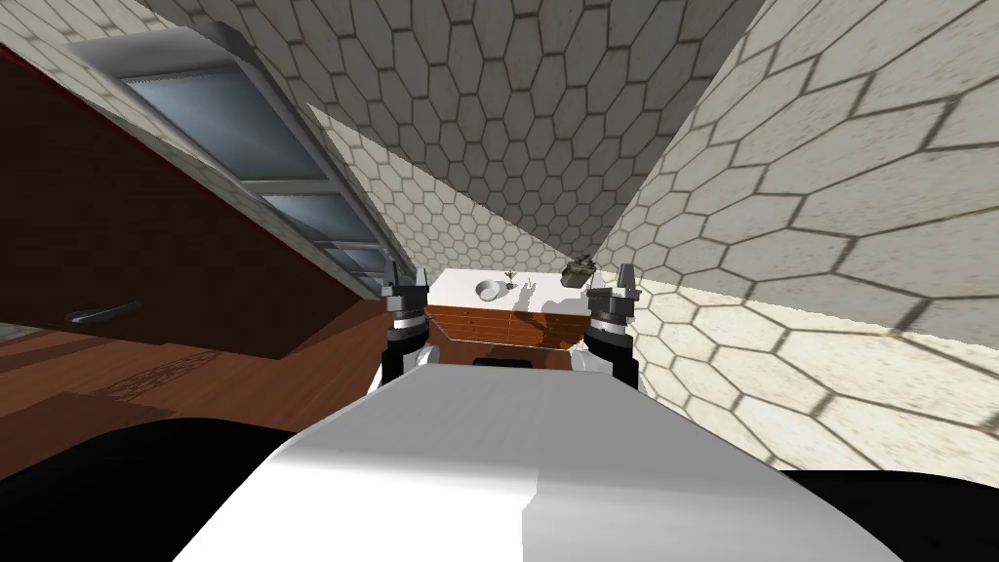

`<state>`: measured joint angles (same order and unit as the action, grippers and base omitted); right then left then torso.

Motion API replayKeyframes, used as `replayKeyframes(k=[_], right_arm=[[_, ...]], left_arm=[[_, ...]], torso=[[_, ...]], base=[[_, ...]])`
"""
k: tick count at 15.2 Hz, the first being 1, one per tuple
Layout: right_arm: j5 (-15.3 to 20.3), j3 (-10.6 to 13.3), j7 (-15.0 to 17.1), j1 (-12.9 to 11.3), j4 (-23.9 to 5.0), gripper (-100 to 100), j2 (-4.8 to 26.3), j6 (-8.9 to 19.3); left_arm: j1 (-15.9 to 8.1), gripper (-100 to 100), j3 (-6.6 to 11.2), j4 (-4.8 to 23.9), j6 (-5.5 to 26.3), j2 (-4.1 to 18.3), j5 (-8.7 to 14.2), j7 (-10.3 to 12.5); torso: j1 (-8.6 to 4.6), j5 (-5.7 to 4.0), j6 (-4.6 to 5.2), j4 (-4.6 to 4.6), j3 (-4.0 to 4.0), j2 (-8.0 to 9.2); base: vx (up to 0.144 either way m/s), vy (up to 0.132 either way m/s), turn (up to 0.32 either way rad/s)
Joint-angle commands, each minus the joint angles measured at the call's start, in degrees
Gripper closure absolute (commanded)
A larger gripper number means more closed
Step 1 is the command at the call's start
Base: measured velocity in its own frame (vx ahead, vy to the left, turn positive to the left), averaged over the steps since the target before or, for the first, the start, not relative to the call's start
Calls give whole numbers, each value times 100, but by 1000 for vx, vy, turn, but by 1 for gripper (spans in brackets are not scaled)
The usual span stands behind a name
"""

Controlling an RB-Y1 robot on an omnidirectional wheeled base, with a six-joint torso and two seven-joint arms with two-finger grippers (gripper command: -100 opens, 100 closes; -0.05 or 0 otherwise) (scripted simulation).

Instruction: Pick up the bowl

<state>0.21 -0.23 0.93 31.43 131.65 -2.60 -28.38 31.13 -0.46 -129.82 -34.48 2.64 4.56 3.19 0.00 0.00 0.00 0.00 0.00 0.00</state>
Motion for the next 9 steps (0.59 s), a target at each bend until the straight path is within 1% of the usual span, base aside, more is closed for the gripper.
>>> replayKeyframes(k=[1, 2, 3, 5, 6, 7, 8, 9], right_arm=[[0, 0, 0, 0, 0, 0, 0, 0], [0, 0, 0, 0, 0, 0, 0, 0], [0, 0, 0, 0, 0, 0, 0, 0], [0, 0, 0, 0, 0, 0, 0, 0], [0, 0, 0, 0, 0, 0, 0, 0], [0, 0, 0, 0, 0, 0, 0, 0], [0, 0, 0, 0, 0, 0, 0, 0], [0, 0, 0, 0, 0, 0, 0, 0]], left_arm=[[-48, -100, 3, 45, 178, 180, -8, -5], [-79, -100, 6, 75, 296, 254, -13, -9], [-79, -100, 6, 75, 296, 254, -13, -9], [-164, -100, 12, 156, 583, 384, -27, -18], [-164, -100, 12, 156, 613, 384, -27, -18], [-216, -100, 16, 207, 809, 440, -36, -24], [-216, -100, 16, 207, 809, 440, -36, -24], [-275, -100, 20, 263, 1015, 489, -45, -30]], torso=[[0, 0, 0, 0, 0, 0], [0, 0, 1, 0, -1, -1], [0, 0, 1, -1, -2, -5], [-1, 0, 1, -2, -5, -8], [-1, 0, 2, -2, -6, -10], [-2, 0, 0, -2, -6, -10], [-2, 0, 1, -2, -6, -11], [-2, 0, 0, -2, -6, -10]], base=[[6, -3, -24], [16, -6, -41], [19, -5, -25], [20, -6, -32], [21, -7, -33], [21, -8, -26], [21, -7, -24], [20, -7, -29]])
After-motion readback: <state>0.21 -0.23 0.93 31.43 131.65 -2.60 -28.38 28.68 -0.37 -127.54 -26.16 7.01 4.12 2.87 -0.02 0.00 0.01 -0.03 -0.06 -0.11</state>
